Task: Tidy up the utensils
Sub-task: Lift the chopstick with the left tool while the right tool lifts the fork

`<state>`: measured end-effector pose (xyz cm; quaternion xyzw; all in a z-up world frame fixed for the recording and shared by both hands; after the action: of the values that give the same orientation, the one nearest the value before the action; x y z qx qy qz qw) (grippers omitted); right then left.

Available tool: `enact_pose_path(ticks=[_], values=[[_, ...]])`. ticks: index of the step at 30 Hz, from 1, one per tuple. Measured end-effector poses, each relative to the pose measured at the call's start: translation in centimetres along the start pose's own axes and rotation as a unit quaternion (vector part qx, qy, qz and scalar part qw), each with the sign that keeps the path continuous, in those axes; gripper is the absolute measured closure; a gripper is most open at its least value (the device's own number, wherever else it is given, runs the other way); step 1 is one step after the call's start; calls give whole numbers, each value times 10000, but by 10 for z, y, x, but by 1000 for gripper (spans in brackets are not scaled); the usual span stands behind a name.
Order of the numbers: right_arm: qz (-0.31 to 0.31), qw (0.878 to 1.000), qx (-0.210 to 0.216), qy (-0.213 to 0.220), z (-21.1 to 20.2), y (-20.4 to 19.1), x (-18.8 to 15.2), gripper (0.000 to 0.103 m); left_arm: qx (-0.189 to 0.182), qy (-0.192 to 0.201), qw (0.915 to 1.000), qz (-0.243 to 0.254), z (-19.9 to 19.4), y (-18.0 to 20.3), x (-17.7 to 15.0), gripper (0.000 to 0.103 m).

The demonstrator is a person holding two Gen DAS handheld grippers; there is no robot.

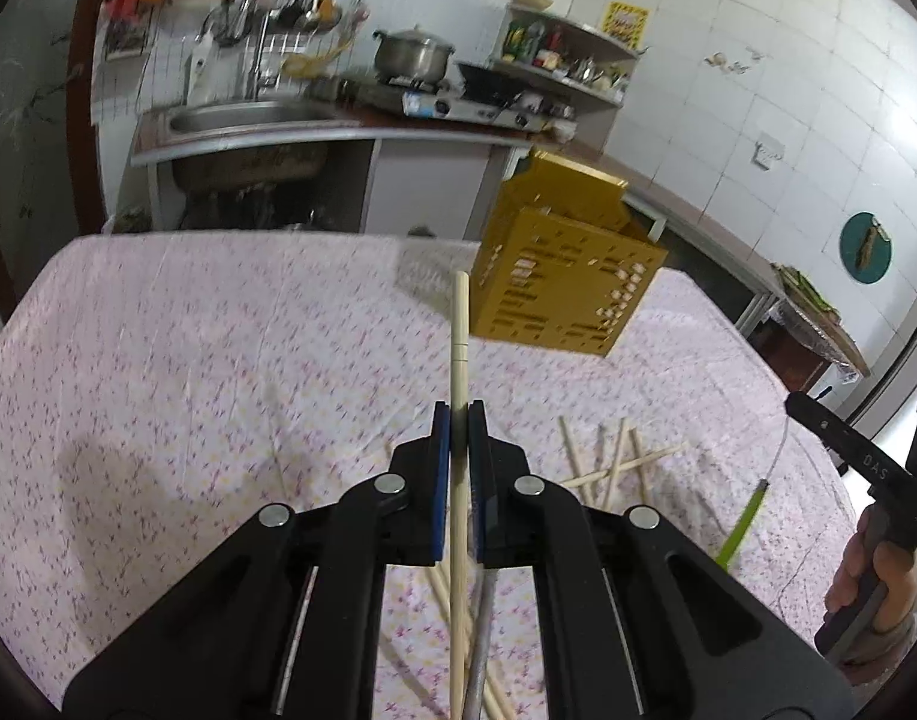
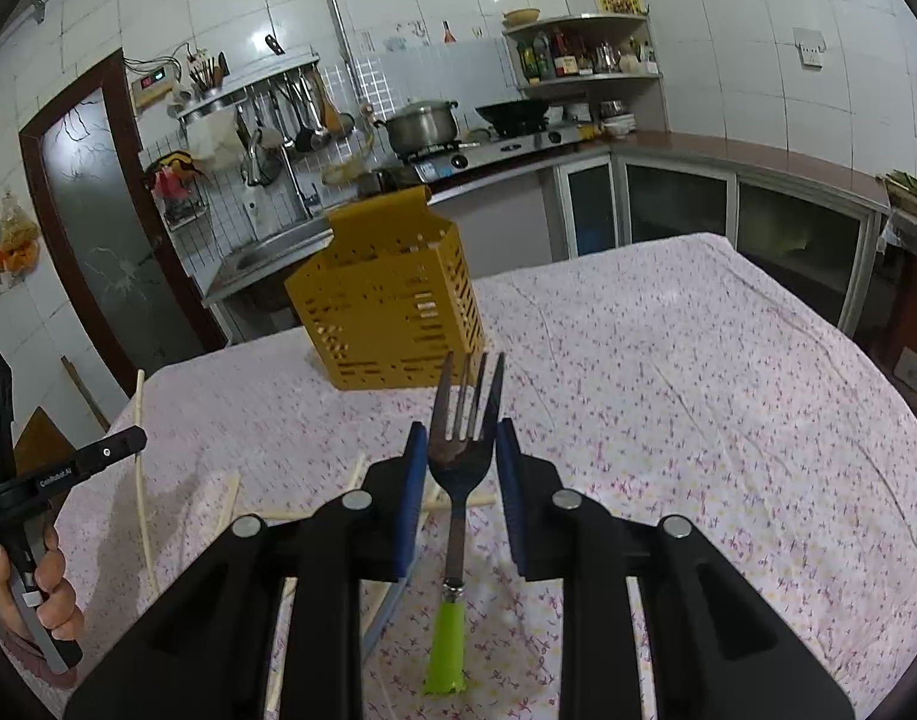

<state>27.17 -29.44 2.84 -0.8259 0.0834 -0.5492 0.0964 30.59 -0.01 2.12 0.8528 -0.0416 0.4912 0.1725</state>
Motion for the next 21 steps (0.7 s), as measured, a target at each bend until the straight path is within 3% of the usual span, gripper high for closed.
enact_pose_path(ticks=[8,9,10,15,18,21], values=[[-102,9994,125,292,-6,-5,19,81,-190,319,9992,172,-3,26,19,99],[-105,9993,152,314,-6,-7,20,94,-205,347,9990,192,-2,28,22,99],[-120,9993,125,341,-5,-7,24,99,-220,377,9988,202,-1,31,26,99],[-244,9988,111,420,2,-10,38,99,-323,475,9981,207,11,41,42,99],[-288,9990,115,320,10,-7,38,99,-336,449,9982,222,15,42,42,99],[-331,9992,125,-211,34,-2,24,99,-227,319,9990,205,18,36,35,99]])
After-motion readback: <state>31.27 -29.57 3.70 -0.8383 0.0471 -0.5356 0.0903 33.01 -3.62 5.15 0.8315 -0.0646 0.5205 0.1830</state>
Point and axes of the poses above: each gripper's, at about its wrist camera, not at the fingertips, and z roughly the way its jaws point, y to its right, x to its top, the point moved 5 cm from there along z, roughly the way its jaws point, and after that the axes turned 10 degrees about y, right-handed, at the moved point
